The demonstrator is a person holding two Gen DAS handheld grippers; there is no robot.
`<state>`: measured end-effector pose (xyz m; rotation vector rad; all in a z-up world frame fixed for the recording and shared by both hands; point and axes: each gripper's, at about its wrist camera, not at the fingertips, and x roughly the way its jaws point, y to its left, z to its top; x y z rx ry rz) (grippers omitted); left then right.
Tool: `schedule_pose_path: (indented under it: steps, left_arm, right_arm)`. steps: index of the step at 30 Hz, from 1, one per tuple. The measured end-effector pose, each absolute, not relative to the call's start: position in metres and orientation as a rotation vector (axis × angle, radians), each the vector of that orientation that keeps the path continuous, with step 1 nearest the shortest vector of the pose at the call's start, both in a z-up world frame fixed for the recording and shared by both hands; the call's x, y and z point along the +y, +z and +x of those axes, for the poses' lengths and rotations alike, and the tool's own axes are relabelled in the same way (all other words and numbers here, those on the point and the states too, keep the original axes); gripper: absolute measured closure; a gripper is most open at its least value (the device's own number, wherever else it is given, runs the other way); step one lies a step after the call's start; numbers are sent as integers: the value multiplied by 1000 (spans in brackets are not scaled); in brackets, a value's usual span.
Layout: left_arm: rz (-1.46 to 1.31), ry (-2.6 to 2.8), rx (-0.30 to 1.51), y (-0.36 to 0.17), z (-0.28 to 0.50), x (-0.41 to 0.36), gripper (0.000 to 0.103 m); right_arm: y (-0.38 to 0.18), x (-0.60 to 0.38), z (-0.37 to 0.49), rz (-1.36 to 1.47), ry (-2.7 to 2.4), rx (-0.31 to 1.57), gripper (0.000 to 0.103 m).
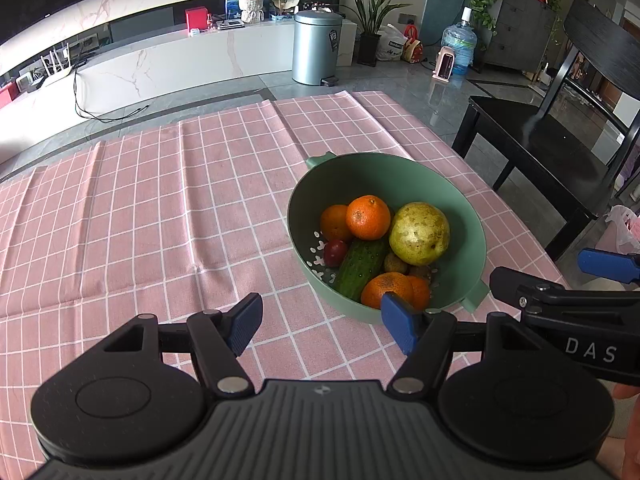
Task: Organize fruits
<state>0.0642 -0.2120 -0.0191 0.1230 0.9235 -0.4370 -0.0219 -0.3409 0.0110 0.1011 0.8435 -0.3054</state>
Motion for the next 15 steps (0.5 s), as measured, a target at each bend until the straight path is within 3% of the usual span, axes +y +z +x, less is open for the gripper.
schedule_pose_path:
  steps: [15]
  left_arm:
    - [123, -439, 926, -19, 63, -214, 23]
  right_arm:
    - [12, -343, -25, 105, -308, 844, 14]
